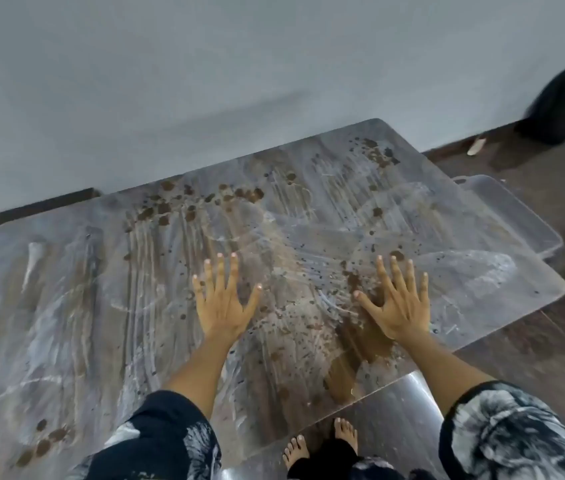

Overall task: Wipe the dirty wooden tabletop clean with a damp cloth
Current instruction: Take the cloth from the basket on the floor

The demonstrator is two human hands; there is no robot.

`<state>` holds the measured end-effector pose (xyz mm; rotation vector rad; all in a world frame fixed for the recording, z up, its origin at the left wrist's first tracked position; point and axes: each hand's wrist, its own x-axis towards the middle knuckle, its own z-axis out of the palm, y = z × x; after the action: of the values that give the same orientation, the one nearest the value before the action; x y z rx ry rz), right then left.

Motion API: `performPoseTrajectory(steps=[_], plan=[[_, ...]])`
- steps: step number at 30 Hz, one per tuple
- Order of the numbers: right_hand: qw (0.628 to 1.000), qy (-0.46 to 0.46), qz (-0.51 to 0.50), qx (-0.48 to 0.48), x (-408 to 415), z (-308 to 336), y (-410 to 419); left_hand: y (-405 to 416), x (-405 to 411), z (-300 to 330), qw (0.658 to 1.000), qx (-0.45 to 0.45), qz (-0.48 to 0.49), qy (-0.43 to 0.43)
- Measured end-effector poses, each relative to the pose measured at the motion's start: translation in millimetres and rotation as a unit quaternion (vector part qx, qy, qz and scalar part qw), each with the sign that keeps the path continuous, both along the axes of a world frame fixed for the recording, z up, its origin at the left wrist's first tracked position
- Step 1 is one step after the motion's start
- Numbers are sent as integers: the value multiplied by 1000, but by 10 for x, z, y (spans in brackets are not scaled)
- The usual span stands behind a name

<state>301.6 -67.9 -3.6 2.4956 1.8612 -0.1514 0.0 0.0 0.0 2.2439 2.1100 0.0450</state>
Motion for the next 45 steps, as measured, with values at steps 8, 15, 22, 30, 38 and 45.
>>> performPoseTrajectory(steps=[8, 15, 22, 30, 38, 45], plan=[[992, 12, -114, 44, 492, 43, -183, 291, 707, 8, 996, 29, -79, -25], [981, 16, -180, 66, 1126, 61, -301, 498, 1514, 130, 985, 53, -157, -48], [973, 28, -214, 78, 2033, 42, -255, 720, 2643, 212, 979, 75, -188, -37], [975, 39, -210, 57, 3341, 18, -16, 805, 4451, 201, 965, 63, -247, -63], [979, 72, -184, 44, 4435, -130, 506, 986, 6008, 96, 959, 37, -277, -54], [984, 95, -149, 11, 5068, -707, 1106, 1405, 6928, -338, 961, -15, -274, -23]])
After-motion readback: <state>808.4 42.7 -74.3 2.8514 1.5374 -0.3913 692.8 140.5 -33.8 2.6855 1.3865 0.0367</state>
